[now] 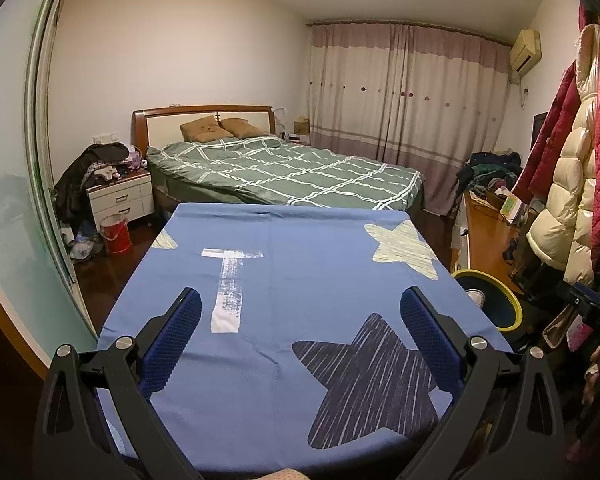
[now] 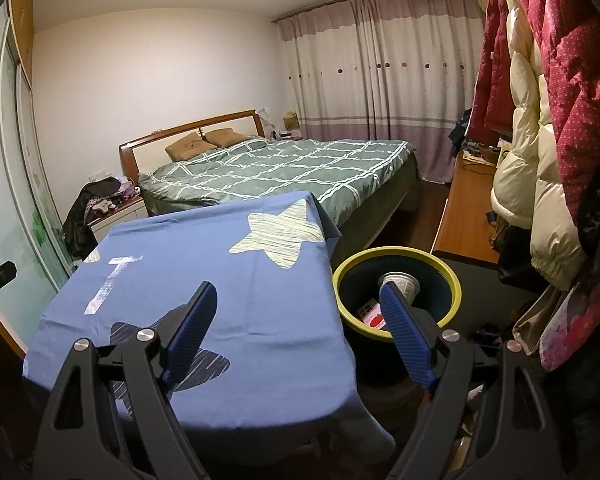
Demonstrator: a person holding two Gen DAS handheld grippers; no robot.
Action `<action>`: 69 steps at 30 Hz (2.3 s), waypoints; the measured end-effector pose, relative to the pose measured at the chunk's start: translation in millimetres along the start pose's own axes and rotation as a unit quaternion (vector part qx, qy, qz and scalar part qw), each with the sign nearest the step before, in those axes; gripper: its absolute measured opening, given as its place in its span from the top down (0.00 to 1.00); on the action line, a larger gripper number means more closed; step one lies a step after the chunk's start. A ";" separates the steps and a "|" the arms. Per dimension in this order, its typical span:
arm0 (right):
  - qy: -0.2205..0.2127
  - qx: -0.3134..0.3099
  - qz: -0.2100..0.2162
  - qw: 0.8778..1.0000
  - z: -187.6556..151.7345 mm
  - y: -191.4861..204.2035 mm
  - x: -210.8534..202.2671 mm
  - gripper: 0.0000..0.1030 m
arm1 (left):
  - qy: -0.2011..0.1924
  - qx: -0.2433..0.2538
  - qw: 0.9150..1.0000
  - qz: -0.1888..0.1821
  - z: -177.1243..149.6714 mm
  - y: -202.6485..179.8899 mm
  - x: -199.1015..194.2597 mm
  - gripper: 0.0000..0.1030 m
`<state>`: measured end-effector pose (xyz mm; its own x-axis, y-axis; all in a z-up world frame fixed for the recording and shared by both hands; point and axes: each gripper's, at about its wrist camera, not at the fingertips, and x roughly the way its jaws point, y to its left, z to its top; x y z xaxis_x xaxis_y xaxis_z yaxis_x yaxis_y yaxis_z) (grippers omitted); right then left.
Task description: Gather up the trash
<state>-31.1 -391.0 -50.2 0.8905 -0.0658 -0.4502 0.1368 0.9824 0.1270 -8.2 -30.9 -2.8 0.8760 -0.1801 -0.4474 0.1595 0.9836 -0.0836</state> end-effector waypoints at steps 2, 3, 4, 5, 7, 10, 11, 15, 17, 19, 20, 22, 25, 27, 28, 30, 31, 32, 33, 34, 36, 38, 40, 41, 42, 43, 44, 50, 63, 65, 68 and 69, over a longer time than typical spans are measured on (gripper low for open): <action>0.000 0.000 0.000 1.000 -0.1 0.3 -0.1 0.23 | 0.000 -0.002 1.000 0.001 -0.9 0.7 -0.8 0.05; 0.000 0.000 0.000 1.000 -0.1 0.3 0.0 0.23 | 0.001 -0.002 1.000 0.000 -1.4 0.9 -1.3 0.05; 0.000 0.000 0.001 1.000 0.2 0.3 -0.4 0.23 | 0.001 -0.002 1.000 0.001 -2.0 0.8 -1.5 0.05; 0.001 -0.001 0.002 1.000 0.3 0.7 -0.6 0.23 | 0.002 -0.002 1.000 0.001 -2.6 0.7 -1.3 0.05; 0.002 -0.002 0.003 1.000 0.2 2.3 -0.8 0.23 | 0.004 -0.002 1.000 0.000 -3.6 0.9 -0.8 0.05; 0.003 -0.002 0.002 1.000 0.5 2.8 -0.4 0.23 | 0.007 -0.003 1.000 -0.002 -5.0 1.0 1.0 0.05; 0.004 -0.001 0.003 1.000 0.5 3.2 0.1 0.23 | 0.008 -0.003 1.000 -0.002 -5.4 1.0 1.4 0.05; 0.003 -0.001 0.004 1.000 0.5 3.3 0.3 0.23 | 0.008 -0.005 1.000 -0.001 -5.7 2.0 2.5 0.05; 0.004 -0.001 0.005 1.000 0.2 3.4 0.4 0.23 | 0.008 -0.005 1.000 0.001 -5.6 2.0 2.9 0.05; 0.005 0.000 0.006 1.000 0.0 2.6 1.5 0.23 | 0.007 -0.004 1.000 0.001 -5.6 1.8 3.9 0.05; 0.006 0.001 0.006 1.000 -0.2 1.9 2.2 0.23 | 0.008 -0.004 1.000 0.001 -5.6 1.8 4.0 0.05; 0.007 0.002 0.006 1.000 -0.6 1.0 3.4 0.23 | 0.008 -0.003 1.000 0.002 -5.8 1.5 5.1 0.05; 0.007 0.002 0.007 1.000 -0.7 -1.3 3.4 0.23 | 0.009 -0.004 1.000 0.002 -6.2 1.2 5.9 0.05; 0.007 0.002 0.006 1.000 -0.7 -1.2 3.8 0.23 | 0.011 -0.004 1.000 0.002 -7.1 0.7 6.7 0.05; 0.007 0.003 0.006 1.000 -1.0 -1.2 3.8 0.23 | 0.011 -0.004 1.000 0.002 -7.6 0.6 7.0 0.05; 0.008 0.002 0.007 1.000 -0.6 -1.4 3.5 0.23 | 0.011 -0.004 1.000 0.002 -7.4 0.7 7.0 0.05; 0.008 0.001 0.008 1.000 -1.0 -1.6 3.8 0.23 | 0.011 -0.004 1.000 0.002 -7.3 0.8 6.9 0.05; 0.009 0.002 0.008 1.000 -1.3 -2.2 4.1 0.23 | 0.011 -0.004 1.000 0.002 -7.5 0.5 7.4 0.05; 0.009 0.002 0.008 1.000 -1.4 -2.2 4.0 0.23 | 0.010 -0.004 1.000 0.002 -7.4 0.7 7.0 0.05; 0.009 0.002 0.009 1.000 -1.8 -2.2 4.2 0.23 | 0.011 -0.004 1.000 0.001 -7.4 0.8 7.0 0.05; 0.009 0.002 0.008 1.000 -1.8 -1.8 4.2 0.23 | 0.012 -0.005 1.000 0.000 -7.6 0.7 8.3 0.05; 0.009 0.002 0.008 1.000 -1.2 -1.9 4.0 0.23 | 0.014 -0.006 1.000 0.003 -8.3 0.9 10.3 0.05; 0.008 0.001 0.008 1.000 -1.7 -1.4 4.1 0.23 | 0.015 -0.007 1.000 0.002 -8.8 1.0 11.6 0.05; 0.008 0.002 0.008 1.000 -1.3 -1.7 4.2 0.23 | 0.016 -0.007 1.000 0.003 -9.1 1.0 11.9 0.05; 0.008 0.002 0.008 1.000 -1.1 -1.7 4.0 0.23 | 0.016 -0.007 1.000 0.003 -9.4 0.7 12.3 0.05; 0.009 0.002 0.008 1.000 -1.2 -1.6 4.1 0.23 | 0.016 -0.006 1.000 0.004 -9.5 0.6 12.8 0.05; 0.009 0.002 0.008 1.000 -1.4 -1.5 4.3 0.23 | 0.016 -0.006 1.000 0.004 -10.3 0.3 12.7 0.05; 0.009 0.002 0.008 1.000 -1.7 -0.8 4.1 0.23 | 0.016 -0.005 1.000 0.004 -10.7 -0.6 13.2 0.05; 0.013 0.001 0.011 1.000 -3.9 1.9 7.0 0.23 | 0.015 -0.009 1.000 0.005 -11.5 -0.9 14.0 0.05; 0.013 0.001 0.010 1.000 -3.7 1.7 7.0 0.23 | 0.015 -0.009 1.000 0.006 -11.5 -1.0 13.8 0.05; 0.013 0.001 0.010 1.000 -3.6 1.8 6.9 0.23 | 0.014 -0.010 1.000 0.005 -11.4 -1.3 14.1 0.05; 0.013 0.001 0.010 1.000 -3.4 1.6 6.9 0.23 | 0.013 -0.010 1.000 0.005 -11.2 -1.1 13.3 0.05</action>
<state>-26.1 -389.3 -56.1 0.8818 -0.0410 -0.4697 0.1196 0.9831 0.1388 -1.8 -34.4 -18.6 0.8650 -0.1713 -0.4716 0.1421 0.9851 -0.0972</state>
